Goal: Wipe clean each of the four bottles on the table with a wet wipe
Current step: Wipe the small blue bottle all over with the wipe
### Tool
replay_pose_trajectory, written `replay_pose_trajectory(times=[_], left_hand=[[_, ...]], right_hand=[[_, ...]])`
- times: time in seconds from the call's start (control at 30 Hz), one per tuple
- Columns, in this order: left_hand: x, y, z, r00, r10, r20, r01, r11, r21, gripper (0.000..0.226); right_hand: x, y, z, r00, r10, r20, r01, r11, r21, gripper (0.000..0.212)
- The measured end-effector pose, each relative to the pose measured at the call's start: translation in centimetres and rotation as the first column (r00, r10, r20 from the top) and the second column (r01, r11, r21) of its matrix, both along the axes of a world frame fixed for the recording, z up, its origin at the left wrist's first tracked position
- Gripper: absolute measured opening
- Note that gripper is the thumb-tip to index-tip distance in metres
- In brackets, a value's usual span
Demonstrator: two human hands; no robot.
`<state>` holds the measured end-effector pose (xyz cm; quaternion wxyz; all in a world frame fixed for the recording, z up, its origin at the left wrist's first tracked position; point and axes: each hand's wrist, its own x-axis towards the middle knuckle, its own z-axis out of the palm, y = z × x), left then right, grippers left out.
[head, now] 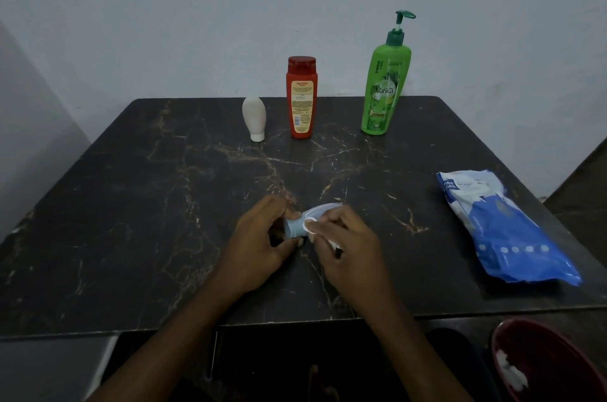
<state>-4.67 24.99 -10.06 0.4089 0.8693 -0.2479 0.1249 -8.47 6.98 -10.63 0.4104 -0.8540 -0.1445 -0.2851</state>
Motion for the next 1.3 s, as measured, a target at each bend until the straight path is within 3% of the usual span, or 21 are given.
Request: replay_pose_trajectory(times=[0.33,0.47,0.67,0.77,0.83,0.93,1.03,1.1,1.2,1.3], left_hand=[[0.0,-0.2,0.2,0.976,-0.033,-0.214,-0.012,0.979,-0.203,0.032],[0.3,-0.2,0.1,0.960,-0.015,-0.278,-0.041,0.980,-0.197,0.049],[0.2,-0.1,0.3,0.957,-0.017,-0.289,-0.043,0.979,-0.201,0.045],[0.1,-0.1,0.2,0.959,-0.016,-0.284,-0.041,0.980,-0.195,0.044],[0.1,-0.1,0.2,0.961,-0.018,-0.276,-0.036,0.981,-0.191,0.044],[0.1,-0.1,0.3,0.967,-0.010,-0.255,-0.036,0.984,-0.175,0.043],[-0.1,-0.3,0.4,0.971,-0.015,-0.238,-0.027,0.985,-0.171,0.043],[-0.1,-0.3,0.4,0.973,-0.024,-0.231,-0.018,0.984,-0.176,0.042],[0.0,-0.1,0.4,0.975,-0.009,-0.223,-0.027,0.987,-0.156,0.044],[-0.1,0.0,0.6,0.979,0.003,-0.202,-0.029,0.992,-0.125,0.046]], right_hand=[[0.0,0.1,0.1,0.999,-0.018,-0.027,0.019,1.000,0.012,0.013],[0.3,0.1,0.2,0.986,-0.130,-0.103,0.140,0.986,0.086,0.018],[1.0,-1.7,0.1,0.868,-0.344,-0.358,0.448,0.853,0.269,0.008],[1.2,-1.8,0.2,0.838,-0.385,-0.386,0.502,0.822,0.268,0.008],[1.1,-1.6,0.4,0.852,-0.382,-0.356,0.480,0.843,0.242,0.008],[0.4,-0.5,0.8,0.939,-0.282,-0.194,0.315,0.935,0.165,0.012],[0.1,0.5,0.4,0.996,-0.091,-0.017,0.090,0.995,-0.049,0.016],[0.1,0.5,-0.1,1.000,-0.019,0.023,0.022,0.992,-0.125,0.015],[0.2,0.1,0.4,0.990,-0.134,-0.047,0.135,0.990,0.033,0.016],[1.0,-0.8,0.6,0.901,-0.351,-0.255,0.413,0.875,0.254,0.015]])
